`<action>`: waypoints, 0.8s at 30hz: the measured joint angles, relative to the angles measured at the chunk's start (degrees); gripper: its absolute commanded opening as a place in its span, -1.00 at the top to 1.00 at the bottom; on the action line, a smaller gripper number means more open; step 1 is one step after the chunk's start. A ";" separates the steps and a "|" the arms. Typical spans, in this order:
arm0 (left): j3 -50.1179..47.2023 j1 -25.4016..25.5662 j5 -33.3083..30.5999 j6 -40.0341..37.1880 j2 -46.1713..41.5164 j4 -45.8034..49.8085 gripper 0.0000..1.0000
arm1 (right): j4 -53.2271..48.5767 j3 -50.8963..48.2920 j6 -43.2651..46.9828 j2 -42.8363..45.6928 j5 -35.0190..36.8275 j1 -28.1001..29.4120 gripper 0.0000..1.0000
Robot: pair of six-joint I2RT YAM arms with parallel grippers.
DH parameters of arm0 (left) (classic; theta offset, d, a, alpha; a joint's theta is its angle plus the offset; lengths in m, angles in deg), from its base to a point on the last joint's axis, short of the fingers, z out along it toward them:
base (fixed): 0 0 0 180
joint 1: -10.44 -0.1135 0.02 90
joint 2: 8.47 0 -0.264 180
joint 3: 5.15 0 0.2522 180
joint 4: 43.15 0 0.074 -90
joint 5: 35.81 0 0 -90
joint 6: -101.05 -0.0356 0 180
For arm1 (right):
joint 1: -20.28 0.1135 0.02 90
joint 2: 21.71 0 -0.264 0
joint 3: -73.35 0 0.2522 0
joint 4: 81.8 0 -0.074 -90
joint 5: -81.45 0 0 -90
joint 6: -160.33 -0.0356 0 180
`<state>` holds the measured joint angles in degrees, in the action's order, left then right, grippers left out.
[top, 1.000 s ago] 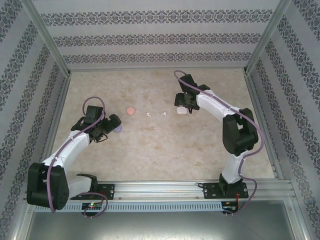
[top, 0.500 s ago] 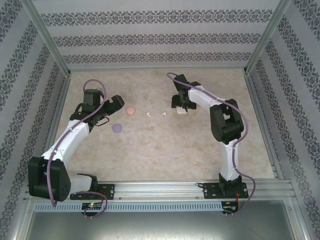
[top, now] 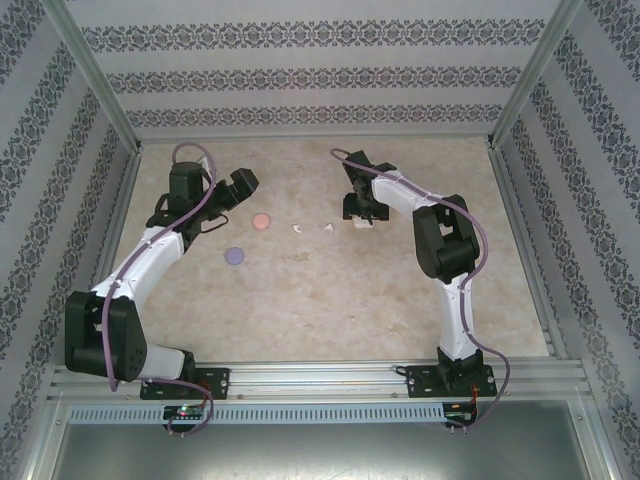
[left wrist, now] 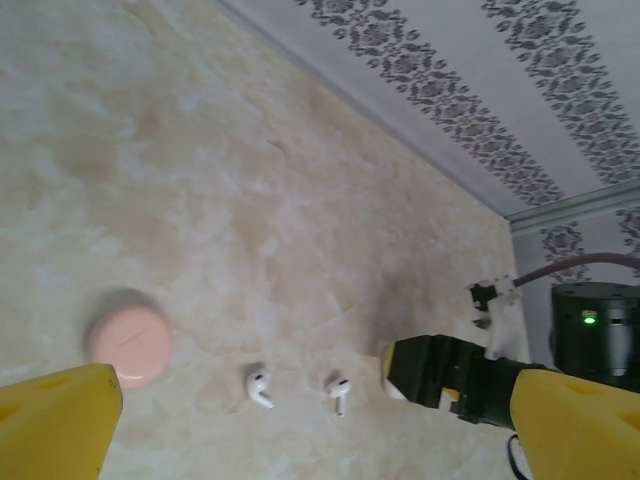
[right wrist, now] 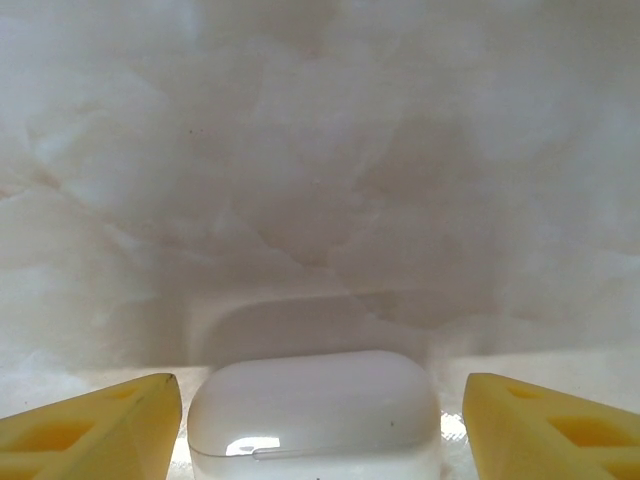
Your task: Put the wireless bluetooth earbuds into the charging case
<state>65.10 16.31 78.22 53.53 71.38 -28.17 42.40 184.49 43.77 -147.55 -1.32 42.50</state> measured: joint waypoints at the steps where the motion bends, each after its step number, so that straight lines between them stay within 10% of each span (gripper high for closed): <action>1: 0.07 0.00 0.61 0.46 0.44 -0.85 -0.99 | 0.02 0.00 0.00 -0.09 -0.17 0.00 -0.43; 24: -6.73 9.38 4.04 0.20 9.68 -24.85 -0.96 | 2.69 -5.77 -3.96 3.50 -3.67 -0.33 0.21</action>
<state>58.37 25.69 82.26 53.72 81.06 -53.02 45.09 178.72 39.81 -144.05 -5.00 42.17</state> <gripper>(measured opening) 0.987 0.521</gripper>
